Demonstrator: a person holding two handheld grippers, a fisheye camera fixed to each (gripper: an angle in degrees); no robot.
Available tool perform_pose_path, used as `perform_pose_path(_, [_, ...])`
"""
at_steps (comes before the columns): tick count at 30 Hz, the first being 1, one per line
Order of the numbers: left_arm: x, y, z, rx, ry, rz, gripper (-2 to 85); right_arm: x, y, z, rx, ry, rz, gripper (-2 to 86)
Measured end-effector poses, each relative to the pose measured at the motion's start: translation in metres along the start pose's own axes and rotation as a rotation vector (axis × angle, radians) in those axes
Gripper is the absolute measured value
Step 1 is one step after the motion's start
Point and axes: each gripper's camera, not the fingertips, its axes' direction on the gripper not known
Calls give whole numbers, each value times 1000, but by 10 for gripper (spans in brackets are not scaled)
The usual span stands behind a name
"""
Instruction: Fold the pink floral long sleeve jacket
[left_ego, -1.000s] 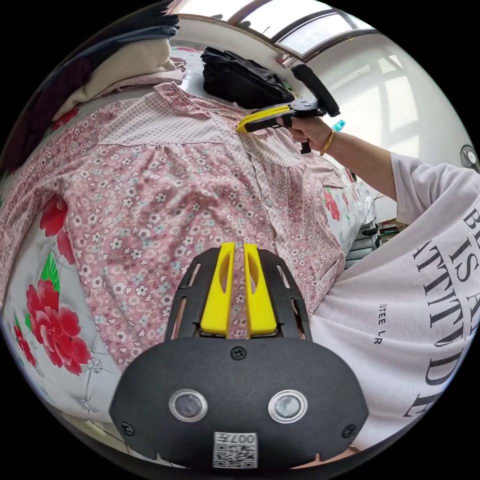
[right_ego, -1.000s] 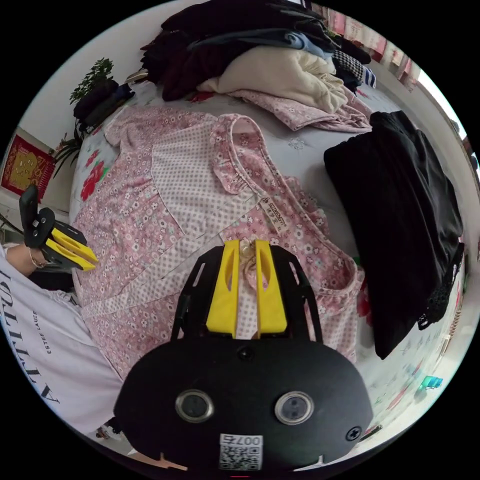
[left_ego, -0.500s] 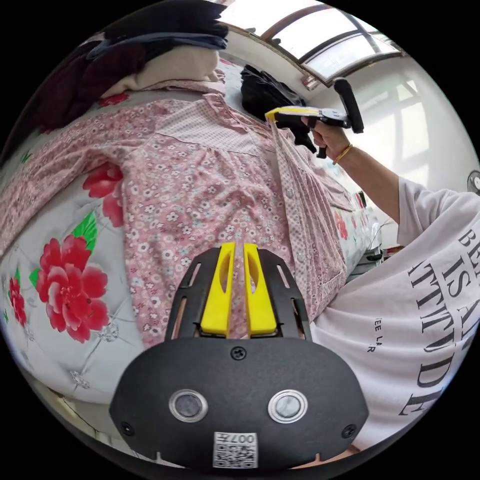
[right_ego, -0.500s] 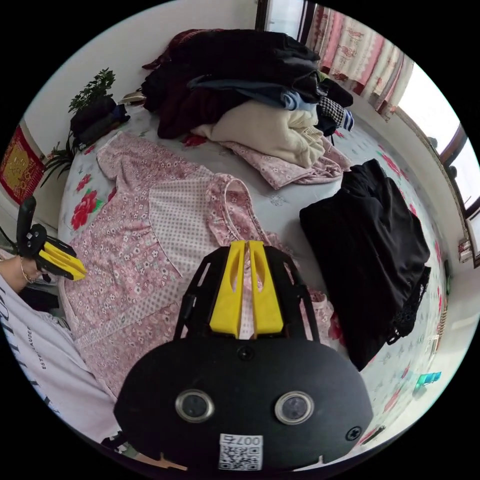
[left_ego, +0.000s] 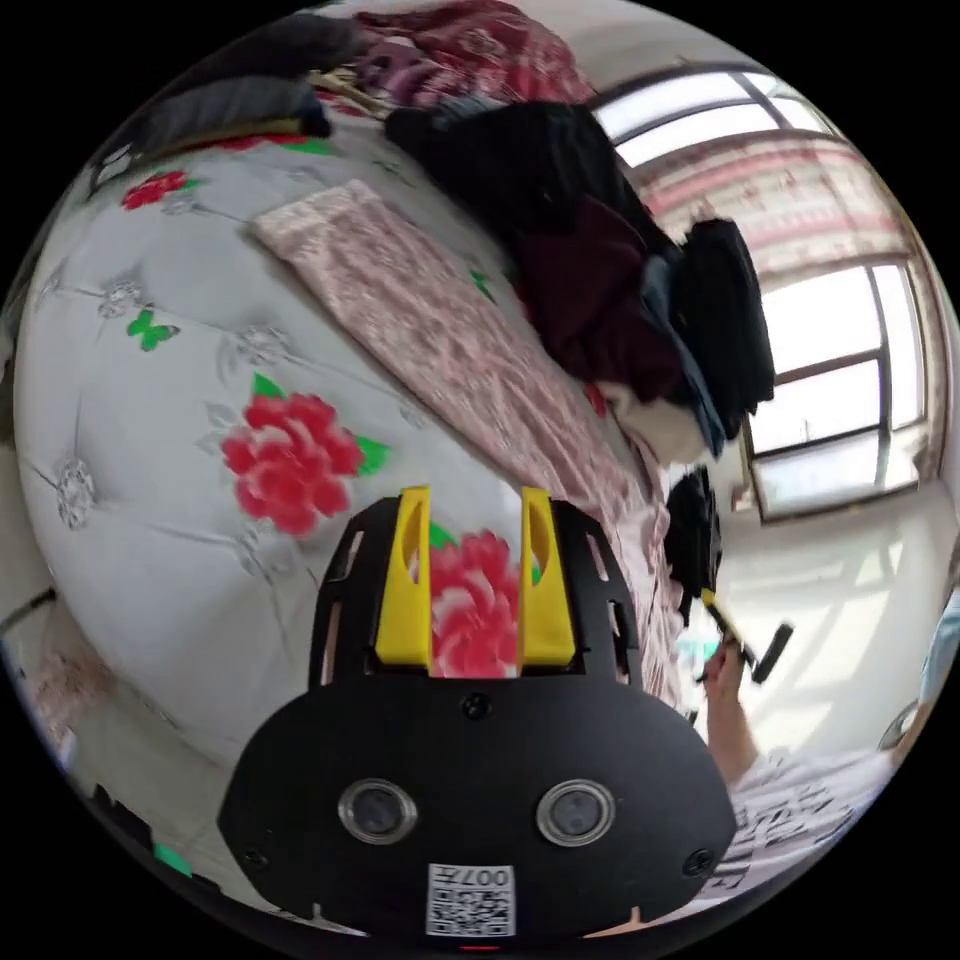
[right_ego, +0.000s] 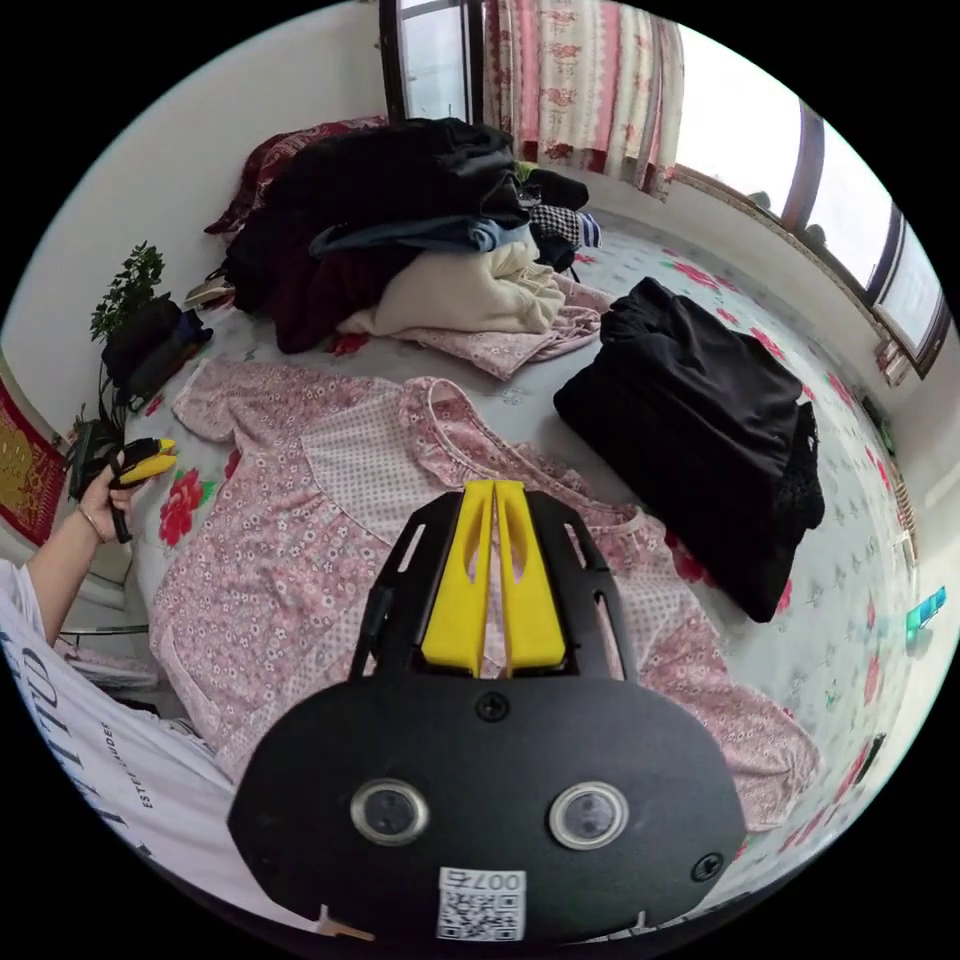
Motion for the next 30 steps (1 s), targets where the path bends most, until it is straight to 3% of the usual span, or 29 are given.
perform_pose_path(7, [-58, -66, -14, 169, 181, -305, 110, -7, 59, -61, -51, -32, 124, -3])
perform_pose_path(12, [-56, -69, -3, 209, 354, -395, -1, 6, 74, -94, -90, 5, 202, -3])
perform_pose_path(16, [31, -59, -31, 302, 497, -52, -8, 32, 86, -122, -81, 11, 334, -2])
perform_pose_path(22, [284, 41, -63, 145, 692, 781, -8, 70, 104, -156, -32, 33, 484, -2])
perform_pose_path(25, [412, 184, -22, -114, 708, 1231, 0, 93, 114, -168, -5, 34, 550, -2])
perform_pose_path(28, [451, 294, 42, -316, 633, 1399, 37, 123, 137, -179, 41, 15, 664, -2])
perform_pose_path(30, [456, 393, 112, -554, 491, 1498, 90, 143, 157, -183, 57, 10, 746, -2])
